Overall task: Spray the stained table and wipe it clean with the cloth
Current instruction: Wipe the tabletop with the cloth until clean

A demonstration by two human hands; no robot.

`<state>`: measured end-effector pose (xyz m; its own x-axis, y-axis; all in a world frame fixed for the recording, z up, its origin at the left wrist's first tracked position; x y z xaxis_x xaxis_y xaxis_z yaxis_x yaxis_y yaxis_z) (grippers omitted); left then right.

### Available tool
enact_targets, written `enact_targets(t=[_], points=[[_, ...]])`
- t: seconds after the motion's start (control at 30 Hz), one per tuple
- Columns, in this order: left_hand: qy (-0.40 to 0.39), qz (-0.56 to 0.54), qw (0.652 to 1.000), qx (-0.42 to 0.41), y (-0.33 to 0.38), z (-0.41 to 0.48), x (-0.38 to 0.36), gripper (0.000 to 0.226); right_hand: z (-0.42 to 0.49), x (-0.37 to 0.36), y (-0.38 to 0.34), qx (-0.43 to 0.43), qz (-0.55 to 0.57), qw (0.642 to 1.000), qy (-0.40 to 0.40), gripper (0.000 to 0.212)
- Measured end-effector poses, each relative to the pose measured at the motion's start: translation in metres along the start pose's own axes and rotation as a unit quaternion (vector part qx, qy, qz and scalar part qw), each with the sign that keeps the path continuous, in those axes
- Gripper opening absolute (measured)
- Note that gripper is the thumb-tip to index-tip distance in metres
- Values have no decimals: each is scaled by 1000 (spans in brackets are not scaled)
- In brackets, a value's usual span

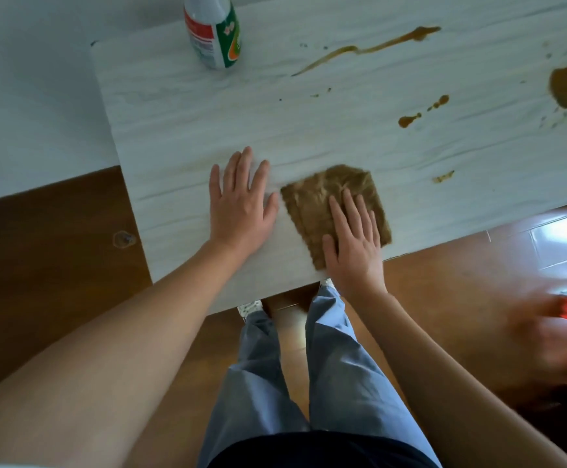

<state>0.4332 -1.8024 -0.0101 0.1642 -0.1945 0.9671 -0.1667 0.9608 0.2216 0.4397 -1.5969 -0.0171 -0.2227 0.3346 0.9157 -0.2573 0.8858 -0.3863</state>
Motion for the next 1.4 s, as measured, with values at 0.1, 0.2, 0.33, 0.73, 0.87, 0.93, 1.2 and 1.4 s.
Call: enact_targets(t=[0.1, 0.2, 0.33, 0.73, 0.87, 0.93, 1.2, 1.4], points=[[-2, 5, 999, 41, 0, 7, -7, 56, -9, 17, 40, -4, -13, 1000, -12, 63], [1, 2, 999, 54, 1, 5, -13, 56, 16, 33, 72, -15, -19, 1000, -19, 68], [10, -3, 998, 64, -4, 3, -13, 57, 79, 35, 80, -10, -15, 1000, -24, 73], [9, 33, 997, 63, -5, 4, -12, 58, 163, 3, -16, 116, -47, 992, -31, 69], [10, 33, 997, 62, -4, 5, -12, 57, 183, 13, 1, 167, -61, 983, -44, 65], [15, 30, 998, 59, -4, 5, -12, 57, 210, 20, 9, 144, -70, 986, -36, 64], [44, 11, 997, 57, -5, 4, -13, 55, 311, 2, -45, 52, -92, 994, -6, 66], [38, 22, 998, 55, -3, 5, -12, 55, 270, -13, -79, 148, -68, 987, -6, 64]])
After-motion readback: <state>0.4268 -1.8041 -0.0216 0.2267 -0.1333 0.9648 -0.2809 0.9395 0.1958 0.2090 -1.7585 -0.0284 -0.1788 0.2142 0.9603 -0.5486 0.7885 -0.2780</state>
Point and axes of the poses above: each hand's wrist, its own z-axis towards the middle knuckle, its own x-axis out of the back of the hand, y = z × x, the point moved 9 cm from there along z, towards the middle knuckle, and after that the axes turned 6 degrees about y, right-handed, at the moved point
